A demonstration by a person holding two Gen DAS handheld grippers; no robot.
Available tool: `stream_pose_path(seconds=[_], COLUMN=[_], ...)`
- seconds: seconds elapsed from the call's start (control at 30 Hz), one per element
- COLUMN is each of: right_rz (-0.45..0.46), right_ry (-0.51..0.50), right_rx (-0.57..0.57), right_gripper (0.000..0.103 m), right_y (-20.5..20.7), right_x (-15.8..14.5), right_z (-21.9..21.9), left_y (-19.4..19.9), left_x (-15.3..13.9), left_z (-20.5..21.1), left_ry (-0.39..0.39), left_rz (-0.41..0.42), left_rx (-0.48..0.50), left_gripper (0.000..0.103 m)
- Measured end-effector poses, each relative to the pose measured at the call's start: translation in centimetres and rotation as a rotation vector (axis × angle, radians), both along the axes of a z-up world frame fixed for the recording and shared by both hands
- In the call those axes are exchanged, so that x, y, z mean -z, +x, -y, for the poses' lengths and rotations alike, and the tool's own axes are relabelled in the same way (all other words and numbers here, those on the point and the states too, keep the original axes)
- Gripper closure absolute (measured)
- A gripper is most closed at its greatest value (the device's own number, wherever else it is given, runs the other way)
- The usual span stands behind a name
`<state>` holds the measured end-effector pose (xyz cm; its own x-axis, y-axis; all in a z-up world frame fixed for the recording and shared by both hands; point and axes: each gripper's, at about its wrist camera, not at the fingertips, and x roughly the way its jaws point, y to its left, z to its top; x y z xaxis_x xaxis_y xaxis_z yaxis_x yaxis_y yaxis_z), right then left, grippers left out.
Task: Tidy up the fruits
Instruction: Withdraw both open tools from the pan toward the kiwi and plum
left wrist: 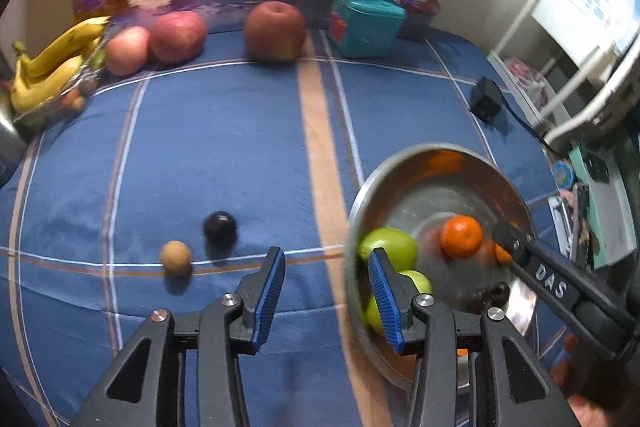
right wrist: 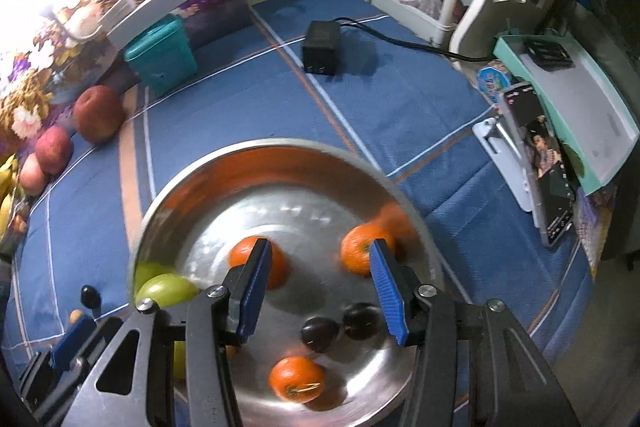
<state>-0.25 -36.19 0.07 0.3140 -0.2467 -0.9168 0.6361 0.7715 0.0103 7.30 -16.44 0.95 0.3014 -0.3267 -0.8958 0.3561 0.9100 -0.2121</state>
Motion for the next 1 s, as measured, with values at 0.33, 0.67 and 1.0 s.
stream_pose_path(seconds=[0.33, 0.67, 1.0], right_rz=[0.005, 0.005, 0.017], right_ry=[0.010, -0.023, -0.029], right_rx=[-0.104, -0.200, -0.261], right_gripper=[0.051, 0.037, 0.018], right_y=[1.4, 2.8, 3.7], right_x=[-0.4, -1.0, -1.2], right_z=[-3.6, -7.5, -10.4], left_y=[1.9, 3.1, 3.8], left_x=[-0.4, -0.6, -0.7], left_z=[-4.5, -8.8, -13.1], left_ry=[0.014, 0.052, 0.097], left_rz=[0.023, 0.045, 0.083], left_rx=[-0.120, -0.219, -0.306], left_gripper=[0.046, 0.026, 0.000])
